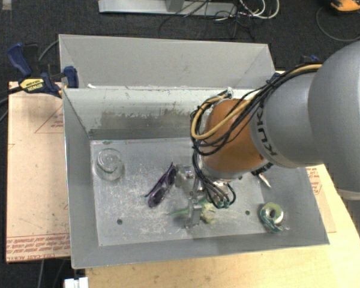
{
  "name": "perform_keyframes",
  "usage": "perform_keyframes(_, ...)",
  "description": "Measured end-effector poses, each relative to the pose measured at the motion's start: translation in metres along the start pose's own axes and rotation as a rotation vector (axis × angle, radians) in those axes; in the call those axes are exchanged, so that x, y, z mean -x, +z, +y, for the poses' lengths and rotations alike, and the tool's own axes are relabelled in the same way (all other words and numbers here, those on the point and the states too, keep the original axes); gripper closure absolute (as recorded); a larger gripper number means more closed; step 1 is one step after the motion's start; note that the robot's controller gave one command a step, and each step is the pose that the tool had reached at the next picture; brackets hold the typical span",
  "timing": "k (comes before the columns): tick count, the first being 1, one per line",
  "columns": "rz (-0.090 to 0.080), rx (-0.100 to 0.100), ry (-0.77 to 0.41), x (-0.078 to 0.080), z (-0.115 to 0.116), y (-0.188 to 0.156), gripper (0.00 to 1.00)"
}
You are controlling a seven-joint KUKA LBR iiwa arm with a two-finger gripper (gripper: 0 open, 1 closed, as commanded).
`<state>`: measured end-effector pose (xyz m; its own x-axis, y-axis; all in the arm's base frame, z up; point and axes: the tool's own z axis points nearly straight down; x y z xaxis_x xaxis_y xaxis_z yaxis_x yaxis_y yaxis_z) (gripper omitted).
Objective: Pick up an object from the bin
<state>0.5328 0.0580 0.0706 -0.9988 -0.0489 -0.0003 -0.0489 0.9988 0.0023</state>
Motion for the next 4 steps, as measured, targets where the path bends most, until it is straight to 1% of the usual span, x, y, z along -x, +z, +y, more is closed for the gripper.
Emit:
perform_keyframes(1, 0.004, 0.0, 0.244, -0.011, -0.04, 0.001, 1.0)
perform_keyframes(2, 0.004, 0.0, 0.244, -0.011, -0.04, 0.001, 1.0)
perform_keyframes(3, -0.004, 0.001, 0.161, -0.009, -0.047, -0.079, 1.0)
perform_keyframes(4, 0.003, 0.001, 0.272, -0.011, -0.037, -0.097, 1.0)
